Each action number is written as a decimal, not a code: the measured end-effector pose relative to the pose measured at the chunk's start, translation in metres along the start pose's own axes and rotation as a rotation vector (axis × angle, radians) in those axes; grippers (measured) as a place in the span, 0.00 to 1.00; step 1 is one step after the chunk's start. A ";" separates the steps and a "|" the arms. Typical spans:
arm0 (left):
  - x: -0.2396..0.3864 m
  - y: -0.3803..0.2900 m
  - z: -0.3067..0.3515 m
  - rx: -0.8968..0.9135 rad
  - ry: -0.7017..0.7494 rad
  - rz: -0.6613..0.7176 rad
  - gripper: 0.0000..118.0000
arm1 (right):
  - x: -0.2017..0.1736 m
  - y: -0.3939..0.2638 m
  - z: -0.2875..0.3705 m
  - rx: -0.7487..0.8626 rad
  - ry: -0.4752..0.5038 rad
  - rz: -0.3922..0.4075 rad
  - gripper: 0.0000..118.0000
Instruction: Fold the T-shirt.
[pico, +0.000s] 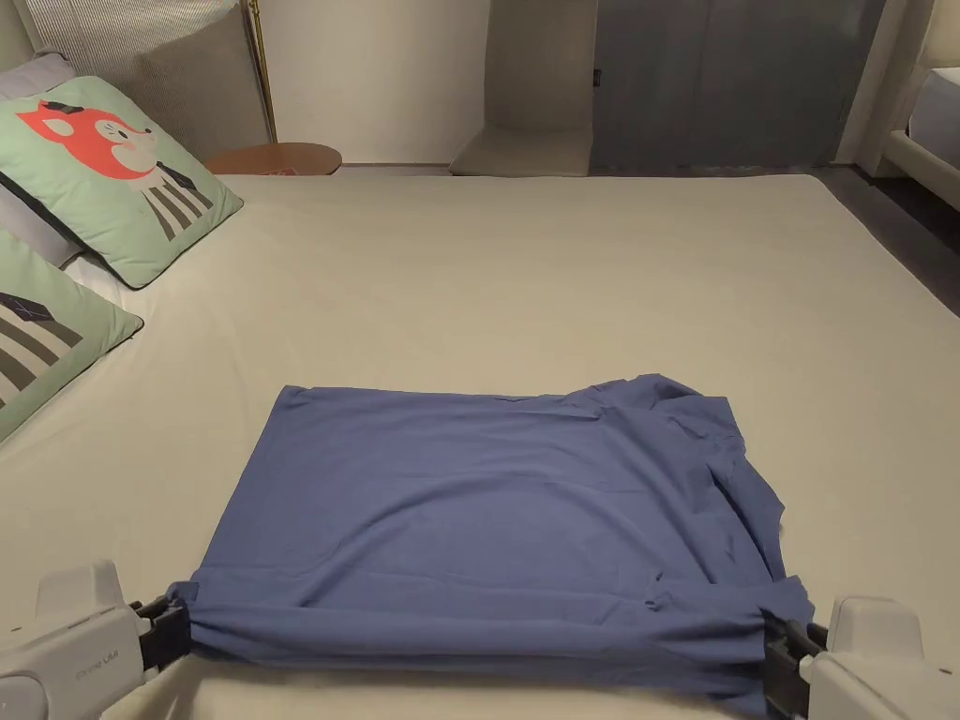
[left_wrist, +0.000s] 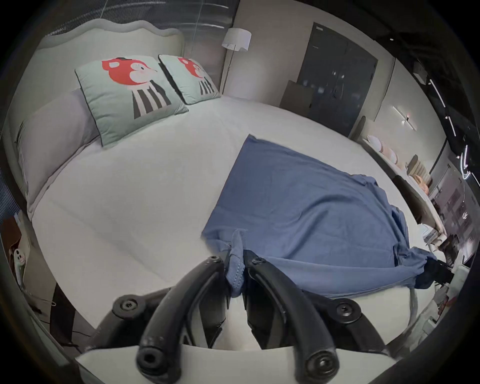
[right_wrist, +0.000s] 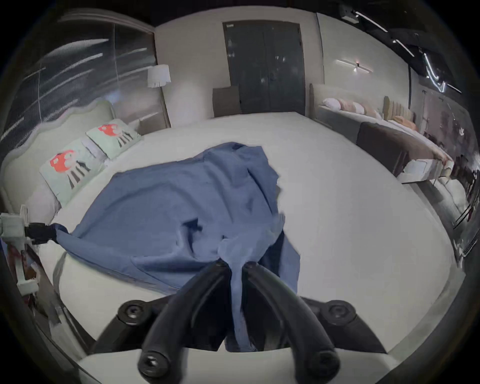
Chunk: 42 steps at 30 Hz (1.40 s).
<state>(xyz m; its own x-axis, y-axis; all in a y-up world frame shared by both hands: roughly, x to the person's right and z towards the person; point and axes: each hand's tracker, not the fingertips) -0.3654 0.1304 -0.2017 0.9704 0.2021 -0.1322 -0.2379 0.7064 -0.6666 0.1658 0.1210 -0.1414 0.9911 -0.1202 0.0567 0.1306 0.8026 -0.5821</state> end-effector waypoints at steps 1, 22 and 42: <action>0.003 0.006 -0.002 0.011 -0.002 -0.002 0.04 | -0.001 0.008 -0.002 0.026 0.003 0.006 0.03; 0.062 0.076 -0.178 -0.114 0.156 -0.222 0.04 | 0.018 0.084 -0.183 -0.228 -0.085 -0.010 0.03; 0.119 0.102 0.002 0.385 -0.145 -0.161 0.85 | -0.023 0.134 -0.036 0.184 -0.032 0.007 0.90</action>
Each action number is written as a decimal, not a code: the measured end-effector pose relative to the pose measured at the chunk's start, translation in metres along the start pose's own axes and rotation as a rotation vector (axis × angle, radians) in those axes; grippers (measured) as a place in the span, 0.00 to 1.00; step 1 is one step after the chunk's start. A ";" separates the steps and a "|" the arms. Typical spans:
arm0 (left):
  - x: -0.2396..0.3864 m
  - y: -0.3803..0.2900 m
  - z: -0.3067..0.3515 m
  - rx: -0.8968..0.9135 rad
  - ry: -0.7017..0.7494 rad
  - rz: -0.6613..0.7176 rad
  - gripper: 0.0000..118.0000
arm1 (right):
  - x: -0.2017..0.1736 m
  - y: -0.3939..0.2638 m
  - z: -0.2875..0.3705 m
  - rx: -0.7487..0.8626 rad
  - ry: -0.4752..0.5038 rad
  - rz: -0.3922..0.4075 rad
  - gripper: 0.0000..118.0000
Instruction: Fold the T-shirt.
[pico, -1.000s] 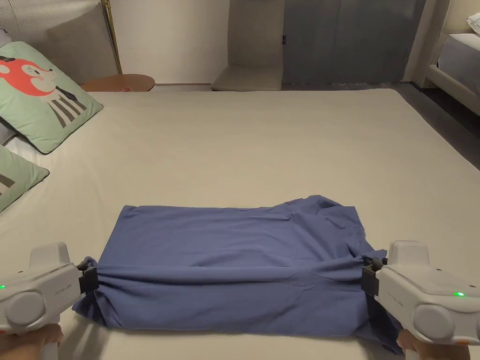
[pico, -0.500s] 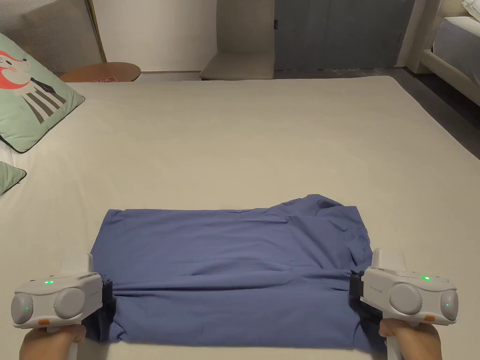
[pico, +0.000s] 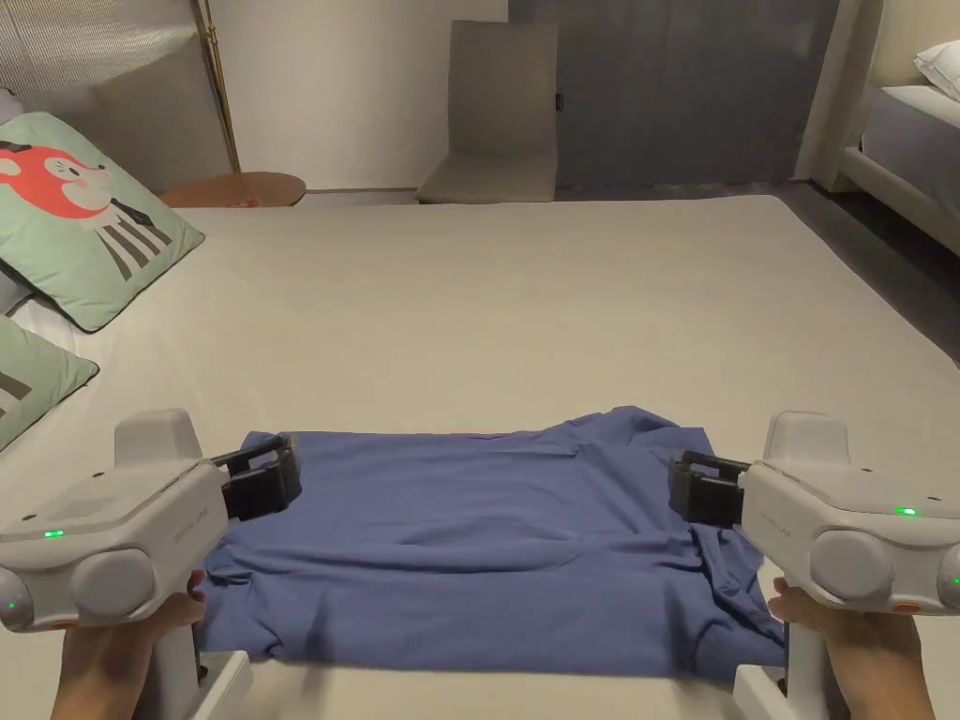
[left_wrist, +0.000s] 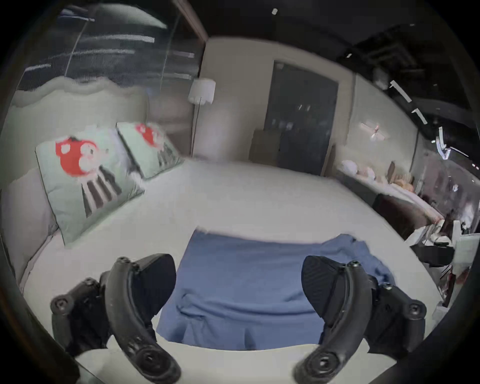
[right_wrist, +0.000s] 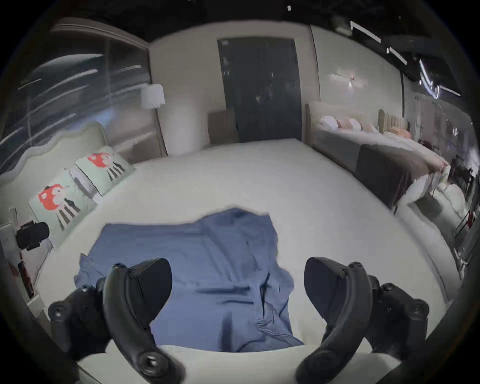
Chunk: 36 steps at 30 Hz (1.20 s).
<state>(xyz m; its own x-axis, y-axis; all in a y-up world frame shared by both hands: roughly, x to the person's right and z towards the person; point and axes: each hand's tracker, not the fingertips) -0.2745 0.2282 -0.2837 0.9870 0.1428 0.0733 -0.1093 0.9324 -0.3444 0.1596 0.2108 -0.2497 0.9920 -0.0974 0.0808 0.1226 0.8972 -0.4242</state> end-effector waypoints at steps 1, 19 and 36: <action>0.004 0.004 0.007 0.028 0.000 -0.009 0.87 | -0.005 0.004 0.012 0.049 -0.005 0.008 0.90; 0.036 -0.006 0.051 0.226 0.036 -0.155 0.00 | -0.047 -0.004 0.091 0.335 -0.052 0.153 0.00; -0.077 -0.072 -0.028 -0.416 0.156 0.004 0.00 | -0.032 -0.012 0.073 0.261 -0.043 0.148 0.00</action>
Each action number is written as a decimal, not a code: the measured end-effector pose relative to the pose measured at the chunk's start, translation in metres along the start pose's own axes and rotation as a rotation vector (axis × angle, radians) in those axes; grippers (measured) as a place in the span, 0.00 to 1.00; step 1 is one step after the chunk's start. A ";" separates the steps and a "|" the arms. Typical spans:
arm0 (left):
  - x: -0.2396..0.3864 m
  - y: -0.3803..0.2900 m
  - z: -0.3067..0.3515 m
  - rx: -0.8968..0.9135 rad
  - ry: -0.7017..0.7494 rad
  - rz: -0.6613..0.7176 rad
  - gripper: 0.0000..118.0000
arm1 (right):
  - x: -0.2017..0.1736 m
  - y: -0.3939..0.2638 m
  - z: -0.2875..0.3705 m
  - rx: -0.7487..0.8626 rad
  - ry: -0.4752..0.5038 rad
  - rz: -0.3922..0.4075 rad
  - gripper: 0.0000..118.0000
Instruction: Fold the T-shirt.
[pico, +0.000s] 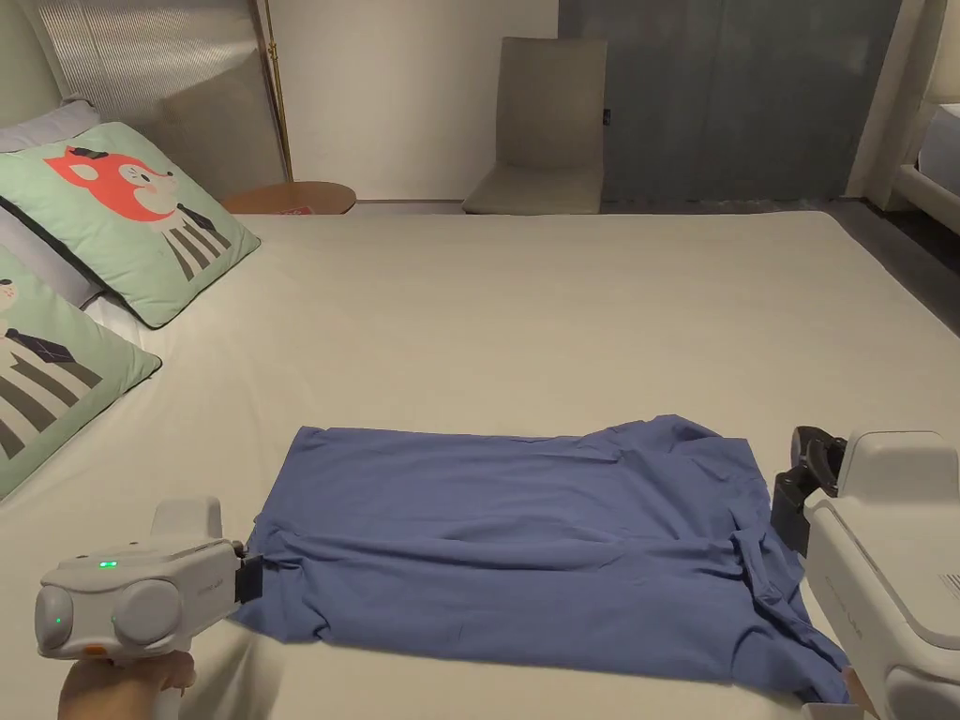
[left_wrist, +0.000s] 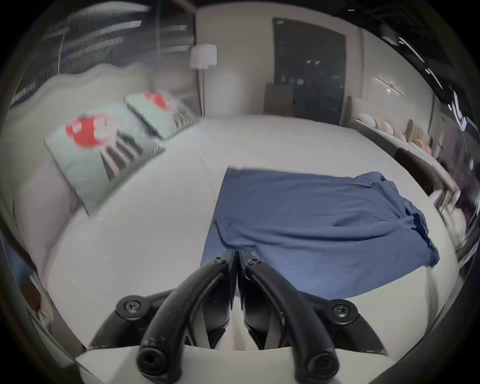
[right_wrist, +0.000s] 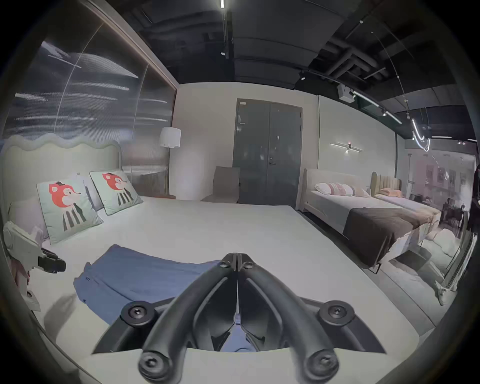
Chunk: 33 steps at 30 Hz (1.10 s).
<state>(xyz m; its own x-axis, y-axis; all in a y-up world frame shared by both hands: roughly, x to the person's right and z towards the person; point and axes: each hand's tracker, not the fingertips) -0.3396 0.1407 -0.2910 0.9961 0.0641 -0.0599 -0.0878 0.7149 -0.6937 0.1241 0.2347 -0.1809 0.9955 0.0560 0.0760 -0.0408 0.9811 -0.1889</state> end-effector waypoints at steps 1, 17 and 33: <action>-0.008 -0.002 -0.010 -0.034 -0.005 0.001 0.06 | 0.001 -0.002 -0.002 -0.006 -0.002 0.003 0.00; 0.013 -0.016 -0.076 -0.199 0.074 -0.043 0.24 | 0.014 -0.030 -0.025 -0.135 -0.039 -0.001 0.00; 0.006 0.003 -0.029 -0.070 -0.014 -0.061 0.04 | 0.049 -0.141 -0.074 -0.667 -0.113 -0.159 0.86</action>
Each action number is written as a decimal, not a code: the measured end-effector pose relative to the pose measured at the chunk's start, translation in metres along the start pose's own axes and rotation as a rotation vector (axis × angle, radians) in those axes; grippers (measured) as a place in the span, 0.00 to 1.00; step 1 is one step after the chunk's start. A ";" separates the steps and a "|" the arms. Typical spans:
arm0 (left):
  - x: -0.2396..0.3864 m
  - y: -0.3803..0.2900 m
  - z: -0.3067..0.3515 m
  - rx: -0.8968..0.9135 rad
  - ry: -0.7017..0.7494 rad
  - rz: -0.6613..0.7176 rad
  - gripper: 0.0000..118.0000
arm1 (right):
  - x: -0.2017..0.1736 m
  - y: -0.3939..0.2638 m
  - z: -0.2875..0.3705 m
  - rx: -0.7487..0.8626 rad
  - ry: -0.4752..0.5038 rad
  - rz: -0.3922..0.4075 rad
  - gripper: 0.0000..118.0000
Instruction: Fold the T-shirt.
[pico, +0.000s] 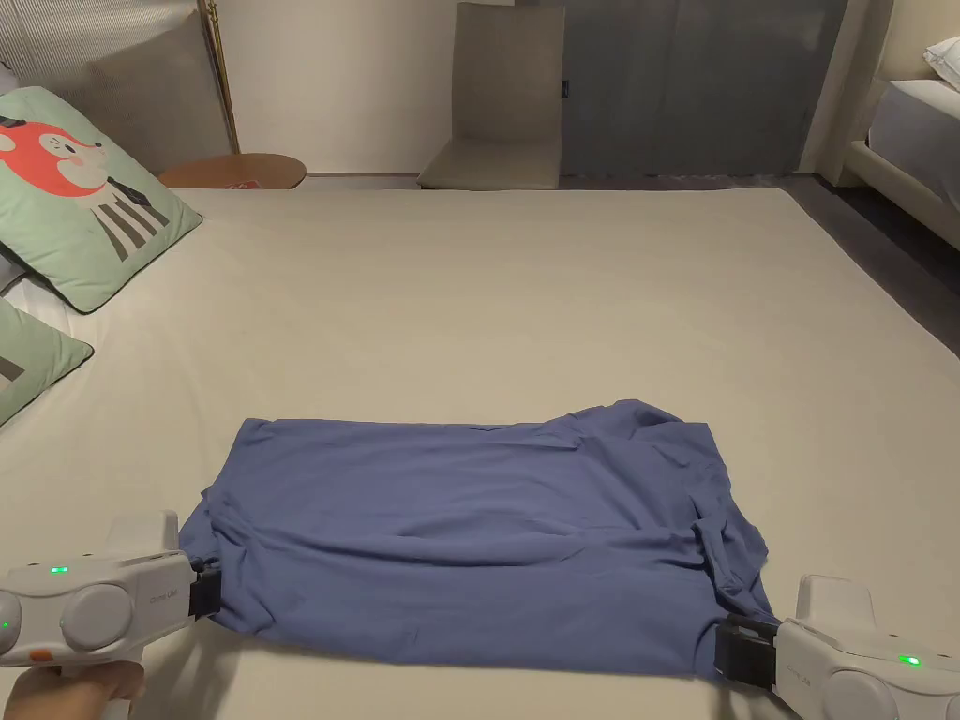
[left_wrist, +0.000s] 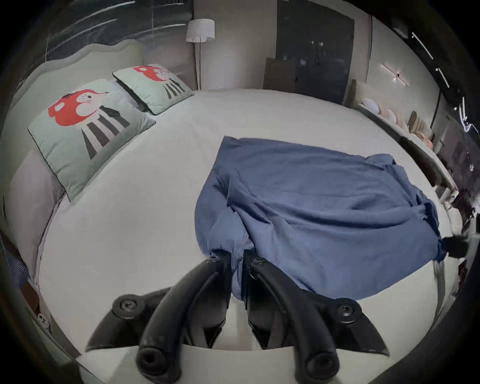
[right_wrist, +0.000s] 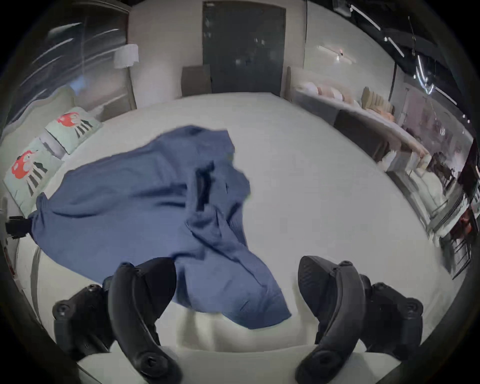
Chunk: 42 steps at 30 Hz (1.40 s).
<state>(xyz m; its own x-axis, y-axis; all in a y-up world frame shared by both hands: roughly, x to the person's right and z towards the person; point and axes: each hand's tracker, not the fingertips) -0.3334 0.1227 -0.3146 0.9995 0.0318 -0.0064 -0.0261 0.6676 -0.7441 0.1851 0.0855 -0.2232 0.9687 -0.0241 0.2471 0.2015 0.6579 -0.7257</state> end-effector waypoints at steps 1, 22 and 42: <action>-0.001 0.000 0.001 0.000 -0.004 0.008 0.04 | 0.000 -0.002 -0.003 0.002 -0.002 -0.009 0.85; -0.030 -0.059 0.051 -0.014 -0.079 0.159 0.04 | 0.033 -0.031 0.076 0.124 0.112 0.075 0.07; -0.011 -0.078 0.068 0.077 -0.026 0.181 0.93 | 0.025 -0.047 0.084 0.222 0.042 0.043 0.93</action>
<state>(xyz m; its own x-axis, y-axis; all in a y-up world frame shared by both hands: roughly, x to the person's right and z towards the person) -0.3434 0.1206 -0.2114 0.9776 0.1744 -0.1175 -0.2072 0.7039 -0.6794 0.1878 0.1169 -0.1285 0.9818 -0.0210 0.1887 0.1278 0.8082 -0.5748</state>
